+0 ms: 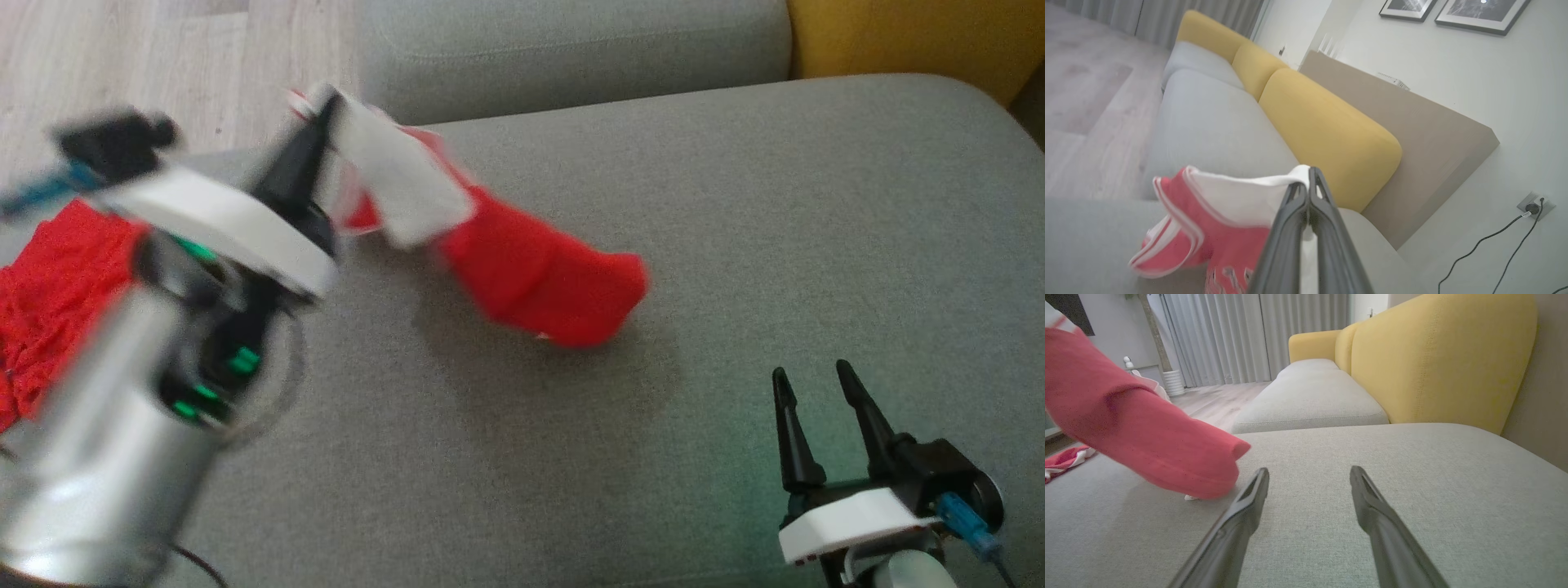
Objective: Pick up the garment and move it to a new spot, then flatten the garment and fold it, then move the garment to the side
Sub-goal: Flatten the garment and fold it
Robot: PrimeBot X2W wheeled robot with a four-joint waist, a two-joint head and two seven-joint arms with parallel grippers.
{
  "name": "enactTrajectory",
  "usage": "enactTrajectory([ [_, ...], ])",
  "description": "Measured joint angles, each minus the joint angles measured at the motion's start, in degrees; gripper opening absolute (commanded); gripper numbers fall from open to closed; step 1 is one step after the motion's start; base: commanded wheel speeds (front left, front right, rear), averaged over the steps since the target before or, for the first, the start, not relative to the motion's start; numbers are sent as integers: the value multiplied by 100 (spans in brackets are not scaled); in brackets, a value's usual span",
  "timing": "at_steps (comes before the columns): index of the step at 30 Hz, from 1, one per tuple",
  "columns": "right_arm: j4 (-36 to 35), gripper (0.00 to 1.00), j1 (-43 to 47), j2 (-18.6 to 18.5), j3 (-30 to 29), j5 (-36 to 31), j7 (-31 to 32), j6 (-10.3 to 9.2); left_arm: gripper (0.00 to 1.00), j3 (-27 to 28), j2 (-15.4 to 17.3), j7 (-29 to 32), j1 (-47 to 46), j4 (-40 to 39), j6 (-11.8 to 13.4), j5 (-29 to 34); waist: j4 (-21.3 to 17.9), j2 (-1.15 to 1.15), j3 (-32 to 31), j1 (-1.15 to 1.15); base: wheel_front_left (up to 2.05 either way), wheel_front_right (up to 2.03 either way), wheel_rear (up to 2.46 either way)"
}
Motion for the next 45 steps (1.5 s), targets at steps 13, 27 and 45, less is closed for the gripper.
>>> enactTrajectory([
  [13, 45, 100, -7, 0, 151, 115, 0, 0, 0, 283, 1046, 1292, -1602, 36, 101, 68, -255, 0, -105, 0, 0, 0, 0],
  [27, 118, 100, -165, -1, 522, 192, 0, 0, 0, -1085, 36, 1781, -1151, 1303, -616, 41, -1030, 0, -61, 0, 0, 0, 0],
  [45, 141, 100, -298, -4, 800, 394, 0, 0, 69, -1557, -1625, 668, -1688, 2929, -1466, 54, -2173, 0, 408, 0, 0, 0, 0],
])
